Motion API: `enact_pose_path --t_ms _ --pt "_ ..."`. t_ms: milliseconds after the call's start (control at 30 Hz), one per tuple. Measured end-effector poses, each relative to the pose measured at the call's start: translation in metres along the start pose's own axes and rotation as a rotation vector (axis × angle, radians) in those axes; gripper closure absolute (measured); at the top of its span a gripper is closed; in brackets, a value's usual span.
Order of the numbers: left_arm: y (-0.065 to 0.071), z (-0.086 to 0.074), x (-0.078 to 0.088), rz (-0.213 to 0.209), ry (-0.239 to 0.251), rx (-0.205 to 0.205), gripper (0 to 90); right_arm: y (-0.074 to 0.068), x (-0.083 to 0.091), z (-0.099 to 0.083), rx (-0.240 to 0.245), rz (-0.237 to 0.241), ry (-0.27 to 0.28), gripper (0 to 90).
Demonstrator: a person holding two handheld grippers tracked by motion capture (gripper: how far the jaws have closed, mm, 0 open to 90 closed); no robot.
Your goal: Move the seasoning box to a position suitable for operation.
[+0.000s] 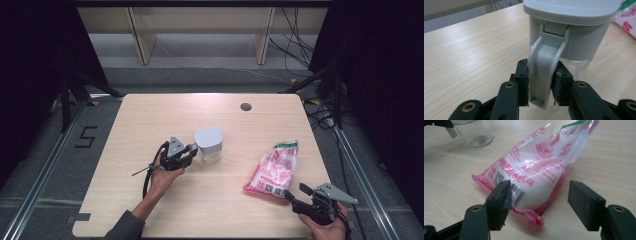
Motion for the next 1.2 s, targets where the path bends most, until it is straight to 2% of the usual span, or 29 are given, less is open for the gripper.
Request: enact_pose_path --t_ms 67,100,133,167,267,400,433,467,533,567,600,633,667,700,767,933,1000,1067,1100,1200 --pt "0.002 -0.002 0.005 -0.014 -0.005 -0.006 69.3 0.000 0.000 0.000 0.000 0.000 -0.002 36.2" --pt "0.002 -0.005 0.010 -0.039 -0.004 -0.010 69.2 0.000 0.001 0.000 0.004 -0.001 -0.010 36.2" --pt "0.002 -0.005 0.010 -0.039 -0.004 -0.010 69.3 0.000 0.001 0.000 0.004 -0.001 -0.010 36.2" --pt "0.002 -0.007 0.014 -0.061 0.000 -0.030 69.3 0.000 0.000 0.000 0.003 -0.004 -0.002 36.2" --pt "0.004 -0.009 0.018 -0.080 -0.004 -0.032 69.3 0.000 -0.001 0.000 0.007 -0.007 -0.003 36.2" --pt "0.005 -0.013 0.024 -0.112 0.012 -0.039 69.2 -0.002 0.001 0.000 -0.020 0.005 -0.017 36.3" --pt "0.007 -0.015 0.028 -0.128 0.006 -0.048 69.3 0.000 0.001 0.000 0.002 -0.004 -0.011 36.2" --pt "0.007 -0.015 0.028 -0.128 0.006 -0.048 69.2 0.000 0.001 0.000 0.002 -0.004 -0.011 36.2" --pt "0.008 -0.017 0.032 -0.156 0.020 -0.080 69.1 -0.001 0.000 0.000 0.000 -0.002 -0.002 36.2" --pt "0.010 -0.019 0.033 -0.164 0.023 -0.055 69.0 0.000 0.000 0.000 0.008 -0.004 0.001 36.2" --pt "0.011 -0.019 0.035 -0.174 0.023 -0.064 68.9 -0.004 0.000 0.000 -0.045 0.005 -0.015 36.3" --pt "0.013 -0.021 0.038 -0.184 0.019 -0.068 68.8 -0.002 -0.001 -0.001 -0.006 0.000 -0.007 36.3" --pt "0.013 -0.021 0.038 -0.184 0.019 -0.068 68.8 -0.001 -0.001 0.000 0.005 0.001 -0.004 36.2" --pt "0.013 -0.021 0.040 -0.201 0.022 -0.080 68.7 -0.003 -0.001 0.000 -0.017 0.000 -0.009 36.3" --pt "0.015 -0.023 0.043 -0.214 0.017 -0.077 68.7 -0.005 -0.002 -0.001 -0.036 0.011 0.001 36.2" --pt "0.018 -0.022 0.044 -0.212 0.025 -0.095 68.6 -0.005 -0.001 -0.001 -0.036 -0.007 -0.020 36.2" --pt "0.017 -0.021 0.043 -0.187 0.017 -0.116 68.5 -0.005 -0.002 -0.001 -0.031 -0.016 -0.022 36.2" --pt "0.017 -0.021 0.040 -0.159 0.013 -0.078 68.5 -0.004 -0.002 -0.001 -0.029 -0.003 -0.010 36.3" --pt "0.017 -0.021 0.040 -0.159 0.013 -0.078 68.5 -0.004 -0.002 -0.001 -0.027 0.000 -0.007 36.2" --pt "0.018 -0.020 0.038 -0.097 0.009 -0.088 68.3 -0.004 -0.001 -0.001 -0.026 -0.004 -0.020 36.3"
Point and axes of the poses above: each handheld gripper's, and its own axes: x roughly backward along the jaws, z roughly out of its top, y roughly to its right, the point moved 2 cm from there along -x, roughly forward along the jaws, and after that the axes turned 1 degree about z, right-handed, at the moved point
